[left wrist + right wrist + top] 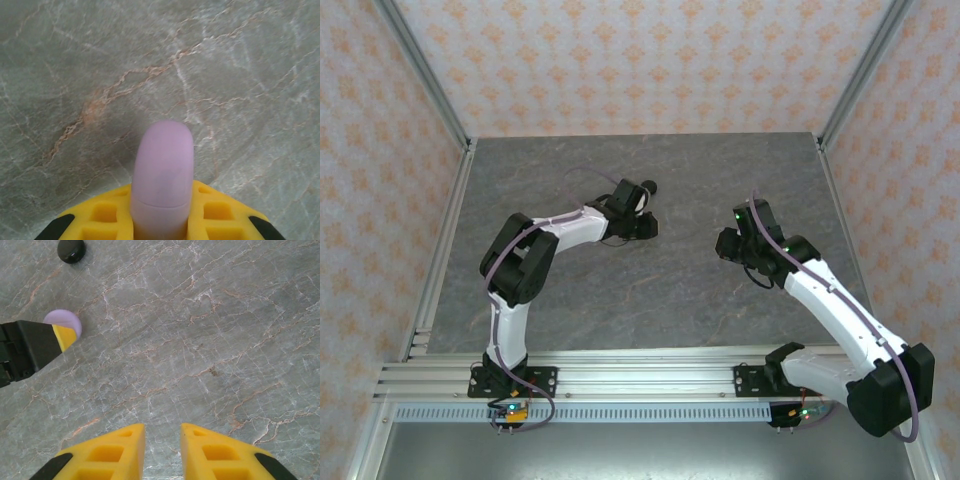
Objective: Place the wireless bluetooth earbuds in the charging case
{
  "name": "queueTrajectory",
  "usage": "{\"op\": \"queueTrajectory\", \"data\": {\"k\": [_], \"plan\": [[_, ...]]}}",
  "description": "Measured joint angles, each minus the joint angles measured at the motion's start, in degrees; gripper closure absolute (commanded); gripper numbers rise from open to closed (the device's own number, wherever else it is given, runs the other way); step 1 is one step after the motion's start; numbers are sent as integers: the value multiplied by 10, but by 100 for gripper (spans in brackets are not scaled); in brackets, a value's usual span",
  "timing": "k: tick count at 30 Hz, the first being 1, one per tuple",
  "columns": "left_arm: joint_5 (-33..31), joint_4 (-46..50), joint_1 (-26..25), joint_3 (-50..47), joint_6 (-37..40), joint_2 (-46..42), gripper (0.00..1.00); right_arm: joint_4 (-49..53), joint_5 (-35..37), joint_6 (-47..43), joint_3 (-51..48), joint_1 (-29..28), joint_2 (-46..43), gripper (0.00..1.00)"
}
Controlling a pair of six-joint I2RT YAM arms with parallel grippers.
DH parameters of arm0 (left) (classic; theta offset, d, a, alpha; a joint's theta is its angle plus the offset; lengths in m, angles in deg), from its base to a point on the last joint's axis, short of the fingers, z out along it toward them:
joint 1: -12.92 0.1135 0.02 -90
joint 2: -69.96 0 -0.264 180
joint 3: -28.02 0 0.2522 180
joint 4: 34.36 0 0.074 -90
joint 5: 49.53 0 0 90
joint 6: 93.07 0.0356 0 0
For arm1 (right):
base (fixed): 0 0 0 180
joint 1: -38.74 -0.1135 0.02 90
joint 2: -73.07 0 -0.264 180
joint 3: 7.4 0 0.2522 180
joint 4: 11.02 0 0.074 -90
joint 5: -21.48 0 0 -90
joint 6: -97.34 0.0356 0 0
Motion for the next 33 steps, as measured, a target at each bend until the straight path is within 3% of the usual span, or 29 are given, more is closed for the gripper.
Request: {"op": "queueTrajectory", "data": {"k": [8, 11, 22, 26, 33], "plan": [[3, 2, 3, 0, -18, 9, 83, 0, -2, 0, 0, 0, 6, 74], [3, 2, 3, 0, -22, 12, 72, 0, -2, 0, 0, 0, 7, 74], [-9, 11, 3, 0, -20, 16, 47, 1, 0, -2, 0, 0, 7, 73], [-38, 19, 3, -7, -9, 3, 40, 1, 8, -3, 0, 0, 7, 72], [-117, 66, 3, -40, 24, -62, 39, -7, 80, -16, -12, 0, 6, 69]]}}
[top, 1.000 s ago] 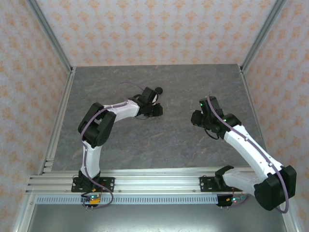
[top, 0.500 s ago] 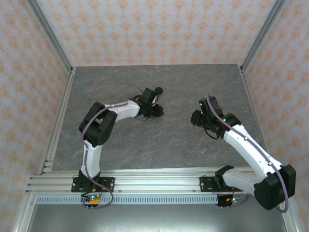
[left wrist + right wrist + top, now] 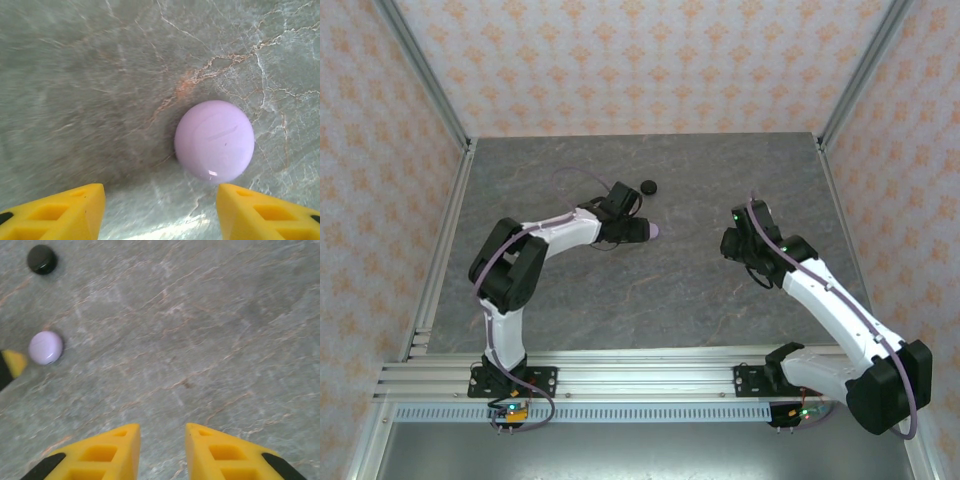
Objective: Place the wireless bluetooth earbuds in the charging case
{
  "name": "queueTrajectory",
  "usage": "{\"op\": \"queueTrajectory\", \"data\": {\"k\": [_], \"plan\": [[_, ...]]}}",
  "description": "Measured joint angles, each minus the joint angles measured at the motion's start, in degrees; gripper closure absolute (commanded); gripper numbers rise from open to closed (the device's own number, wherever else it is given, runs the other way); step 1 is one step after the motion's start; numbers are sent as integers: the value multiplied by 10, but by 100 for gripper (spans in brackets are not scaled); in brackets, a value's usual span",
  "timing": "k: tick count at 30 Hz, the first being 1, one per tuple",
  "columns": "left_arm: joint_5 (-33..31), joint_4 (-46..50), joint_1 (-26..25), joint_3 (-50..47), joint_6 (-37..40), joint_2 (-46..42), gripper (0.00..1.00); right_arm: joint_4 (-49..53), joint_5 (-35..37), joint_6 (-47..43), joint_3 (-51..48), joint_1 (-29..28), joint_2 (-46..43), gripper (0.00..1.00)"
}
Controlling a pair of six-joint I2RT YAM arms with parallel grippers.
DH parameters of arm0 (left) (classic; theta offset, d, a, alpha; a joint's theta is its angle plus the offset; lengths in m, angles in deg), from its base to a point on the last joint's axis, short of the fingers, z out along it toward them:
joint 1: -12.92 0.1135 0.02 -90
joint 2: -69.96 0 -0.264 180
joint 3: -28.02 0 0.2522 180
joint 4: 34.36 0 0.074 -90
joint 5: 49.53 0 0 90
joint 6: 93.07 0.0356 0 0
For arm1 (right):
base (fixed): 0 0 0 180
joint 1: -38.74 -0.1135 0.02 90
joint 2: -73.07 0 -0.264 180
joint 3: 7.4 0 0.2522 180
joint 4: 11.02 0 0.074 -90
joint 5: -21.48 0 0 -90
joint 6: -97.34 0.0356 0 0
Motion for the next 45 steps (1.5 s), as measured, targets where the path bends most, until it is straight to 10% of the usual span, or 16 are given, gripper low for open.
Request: {"op": "queueTrajectory", "data": {"k": [22, 45], "plan": [[-313, 39, 29, -139, 168, -273, 35, -292, 342, -137, -149, 26, -21, 58], [-438, -219, 151, -315, 297, -286, 14, -482, 314, -151, -179, 165, 159, 31]]}}
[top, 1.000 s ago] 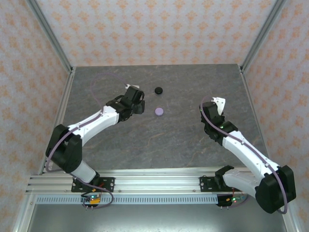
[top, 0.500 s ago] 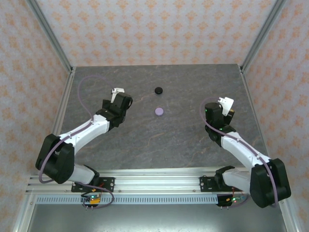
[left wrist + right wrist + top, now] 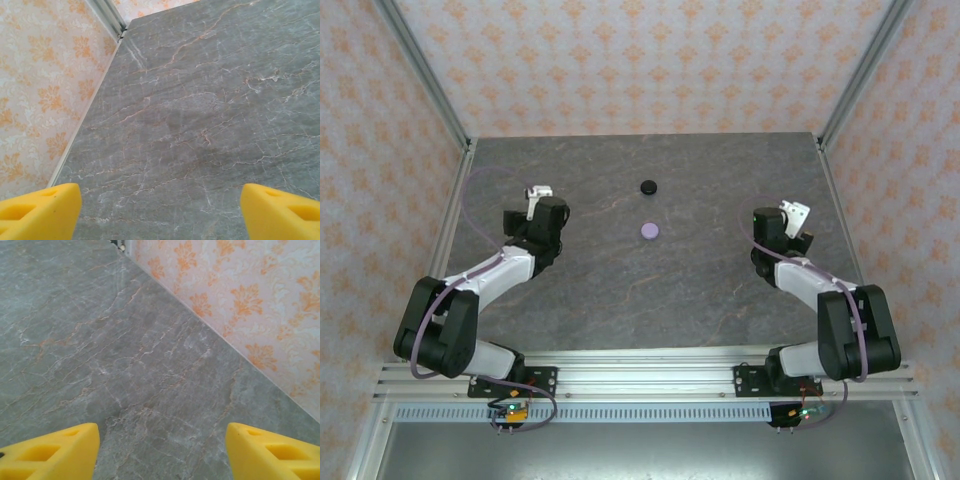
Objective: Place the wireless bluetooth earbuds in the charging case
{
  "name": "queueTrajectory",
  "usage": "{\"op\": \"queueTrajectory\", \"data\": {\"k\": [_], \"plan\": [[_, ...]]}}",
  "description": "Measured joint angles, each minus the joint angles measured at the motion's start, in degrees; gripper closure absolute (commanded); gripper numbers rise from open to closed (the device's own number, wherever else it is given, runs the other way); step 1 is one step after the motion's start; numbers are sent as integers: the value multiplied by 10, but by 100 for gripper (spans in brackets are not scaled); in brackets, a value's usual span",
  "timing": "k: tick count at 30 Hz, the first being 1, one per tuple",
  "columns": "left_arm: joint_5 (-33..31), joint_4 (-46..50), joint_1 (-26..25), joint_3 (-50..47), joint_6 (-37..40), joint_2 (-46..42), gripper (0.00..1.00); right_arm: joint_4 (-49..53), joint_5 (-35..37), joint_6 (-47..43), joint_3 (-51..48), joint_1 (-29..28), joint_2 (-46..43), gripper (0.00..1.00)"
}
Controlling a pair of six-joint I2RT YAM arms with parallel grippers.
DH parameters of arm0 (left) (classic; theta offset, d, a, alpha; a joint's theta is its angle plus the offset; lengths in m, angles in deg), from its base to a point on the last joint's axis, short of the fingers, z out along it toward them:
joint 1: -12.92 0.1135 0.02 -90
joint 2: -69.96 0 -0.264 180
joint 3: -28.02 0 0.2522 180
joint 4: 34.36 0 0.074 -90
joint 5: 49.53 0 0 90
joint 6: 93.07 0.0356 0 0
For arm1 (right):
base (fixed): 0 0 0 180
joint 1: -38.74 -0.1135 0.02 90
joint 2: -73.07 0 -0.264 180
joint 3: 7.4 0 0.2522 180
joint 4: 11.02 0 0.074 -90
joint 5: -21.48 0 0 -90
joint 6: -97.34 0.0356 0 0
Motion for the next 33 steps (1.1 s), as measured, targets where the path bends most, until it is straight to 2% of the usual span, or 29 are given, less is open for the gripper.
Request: {"op": "queueTrajectory", "data": {"k": [5, 12, 18, 24, 33], "plan": [[44, -56, 37, -54, 0, 0, 9, -41, -47, -2, -5, 18, 2, 29], [168, -167, 80, -129, 9, -10, 8, -113, -117, -12, -42, 47, 2, 27], [254, -252, 97, -155, 11, -12, 8, -200, -142, -35, -84, 49, 2, 23], [299, -319, 120, -179, 11, -10, 9, -269, -163, -52, -108, 49, 19, 20], [324, -387, 126, -197, 8, 32, 8, -328, -199, -70, -109, 49, 78, 19]]}}
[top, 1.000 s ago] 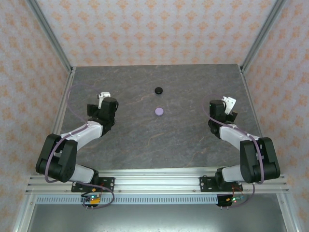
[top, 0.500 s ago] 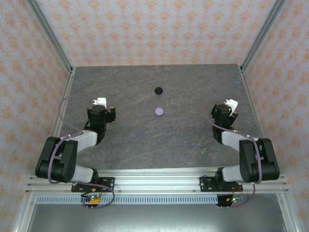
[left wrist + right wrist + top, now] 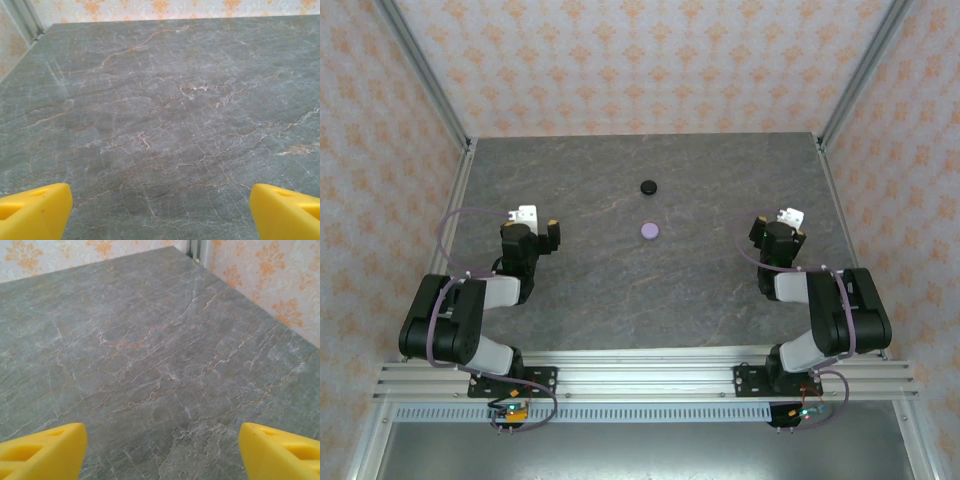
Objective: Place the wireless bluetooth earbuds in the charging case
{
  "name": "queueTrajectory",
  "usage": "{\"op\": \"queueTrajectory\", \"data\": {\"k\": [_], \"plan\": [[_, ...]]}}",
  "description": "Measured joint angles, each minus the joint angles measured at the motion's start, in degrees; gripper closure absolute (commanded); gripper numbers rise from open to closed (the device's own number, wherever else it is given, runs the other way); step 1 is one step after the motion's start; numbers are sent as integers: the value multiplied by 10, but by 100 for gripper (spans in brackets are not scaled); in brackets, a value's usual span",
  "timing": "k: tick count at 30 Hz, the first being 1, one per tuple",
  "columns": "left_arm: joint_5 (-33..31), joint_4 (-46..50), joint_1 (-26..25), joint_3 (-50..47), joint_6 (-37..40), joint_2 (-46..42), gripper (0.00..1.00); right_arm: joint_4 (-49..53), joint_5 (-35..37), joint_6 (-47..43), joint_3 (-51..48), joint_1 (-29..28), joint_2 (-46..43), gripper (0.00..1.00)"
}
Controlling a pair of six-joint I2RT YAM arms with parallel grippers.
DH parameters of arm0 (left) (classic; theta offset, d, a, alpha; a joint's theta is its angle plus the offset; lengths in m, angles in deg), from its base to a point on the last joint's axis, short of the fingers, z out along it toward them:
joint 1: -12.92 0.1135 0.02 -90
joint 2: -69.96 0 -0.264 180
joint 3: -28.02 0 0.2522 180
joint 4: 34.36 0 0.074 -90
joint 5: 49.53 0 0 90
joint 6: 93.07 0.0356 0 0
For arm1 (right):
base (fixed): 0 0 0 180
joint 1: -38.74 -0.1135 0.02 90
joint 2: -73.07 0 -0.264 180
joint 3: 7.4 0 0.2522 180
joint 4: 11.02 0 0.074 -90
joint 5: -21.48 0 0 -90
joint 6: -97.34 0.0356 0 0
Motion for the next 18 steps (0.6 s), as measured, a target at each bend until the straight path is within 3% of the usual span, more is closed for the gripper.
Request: {"op": "queueTrajectory", "data": {"k": [2, 3, 4, 18], "plan": [[0, 0, 0, 0, -2, 7, 4, 0, -7, -2, 0, 0, 7, 17], [0, 4, 0, 2, -3, 8, 1, 0, -9, -4, 0, 0, 7, 12], [-2, 8, 0, 6, -5, 9, 0, 0, -11, -7, 0, 0, 7, 0], [-10, 12, 0, 18, -6, 13, 0, -2, -19, -11, 2, 0, 7, 1]]}}
